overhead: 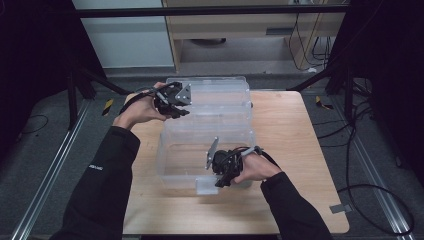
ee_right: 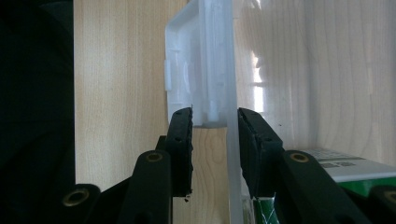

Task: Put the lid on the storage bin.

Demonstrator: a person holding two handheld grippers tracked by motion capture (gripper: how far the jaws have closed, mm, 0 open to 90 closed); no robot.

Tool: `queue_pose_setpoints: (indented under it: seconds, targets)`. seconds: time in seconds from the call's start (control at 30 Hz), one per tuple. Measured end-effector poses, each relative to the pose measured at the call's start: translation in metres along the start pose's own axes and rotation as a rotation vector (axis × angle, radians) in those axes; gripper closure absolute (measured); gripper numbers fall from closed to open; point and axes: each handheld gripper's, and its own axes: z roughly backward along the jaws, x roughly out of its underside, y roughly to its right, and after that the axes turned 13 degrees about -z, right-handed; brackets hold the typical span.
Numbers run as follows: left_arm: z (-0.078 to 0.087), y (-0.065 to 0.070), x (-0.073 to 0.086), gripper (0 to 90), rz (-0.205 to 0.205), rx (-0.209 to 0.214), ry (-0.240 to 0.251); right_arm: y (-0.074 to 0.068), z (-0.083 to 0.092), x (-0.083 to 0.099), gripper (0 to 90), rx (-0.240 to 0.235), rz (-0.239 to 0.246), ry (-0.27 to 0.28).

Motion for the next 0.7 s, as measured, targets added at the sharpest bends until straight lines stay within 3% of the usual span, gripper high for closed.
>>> queue_pose_setpoints:
  seconds: [0.27, 0.7]
  targets:
    - [-0.007, 0.002, -0.003, 74.6, -0.020, 0.013, -0.039, 0.000, 0.000, 0.000, 67.1, 0.001, -0.004, -0.001]
    - [-0.015, 0.004, -0.010, 77.9, -0.055, 0.010, -0.078, -0.001, 0.000, 0.000, 67.1, 0.005, -0.001, 0.002]
